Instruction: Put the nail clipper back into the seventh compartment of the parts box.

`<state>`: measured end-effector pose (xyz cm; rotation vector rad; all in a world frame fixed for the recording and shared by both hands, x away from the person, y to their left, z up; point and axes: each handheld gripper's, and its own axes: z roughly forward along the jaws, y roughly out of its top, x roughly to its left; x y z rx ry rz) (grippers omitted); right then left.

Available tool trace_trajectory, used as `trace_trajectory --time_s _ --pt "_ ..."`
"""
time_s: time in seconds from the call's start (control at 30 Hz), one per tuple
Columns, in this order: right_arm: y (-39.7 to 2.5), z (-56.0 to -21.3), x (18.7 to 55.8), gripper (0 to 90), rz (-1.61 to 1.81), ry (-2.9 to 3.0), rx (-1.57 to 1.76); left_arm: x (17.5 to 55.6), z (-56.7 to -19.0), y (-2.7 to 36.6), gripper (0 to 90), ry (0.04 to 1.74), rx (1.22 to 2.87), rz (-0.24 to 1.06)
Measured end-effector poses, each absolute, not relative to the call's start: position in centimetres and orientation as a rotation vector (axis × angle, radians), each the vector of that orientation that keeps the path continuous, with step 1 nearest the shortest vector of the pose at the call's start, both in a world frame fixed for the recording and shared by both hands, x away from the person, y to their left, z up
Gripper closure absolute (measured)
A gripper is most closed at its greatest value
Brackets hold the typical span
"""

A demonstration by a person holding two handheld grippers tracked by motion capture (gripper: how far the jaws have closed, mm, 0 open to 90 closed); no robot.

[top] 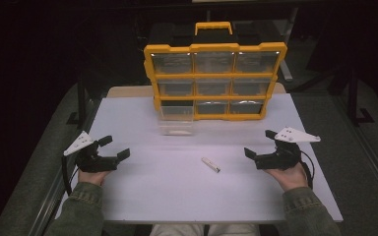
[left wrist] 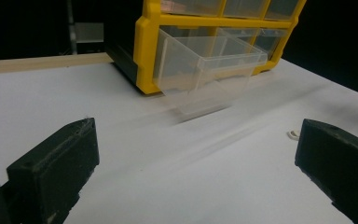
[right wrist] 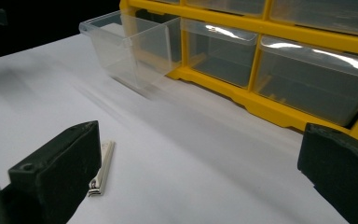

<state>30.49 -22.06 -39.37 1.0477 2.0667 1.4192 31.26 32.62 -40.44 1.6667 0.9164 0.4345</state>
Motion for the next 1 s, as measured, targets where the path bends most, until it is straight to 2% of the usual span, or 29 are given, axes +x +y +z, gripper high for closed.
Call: trace_trajectory --time_s 1.0 --pt "-19.0 -38.1 32.0 0.0 1.39 2.224 0.978 31.2 -40.5 32.5 0.0 0.916 1.666 0.437"
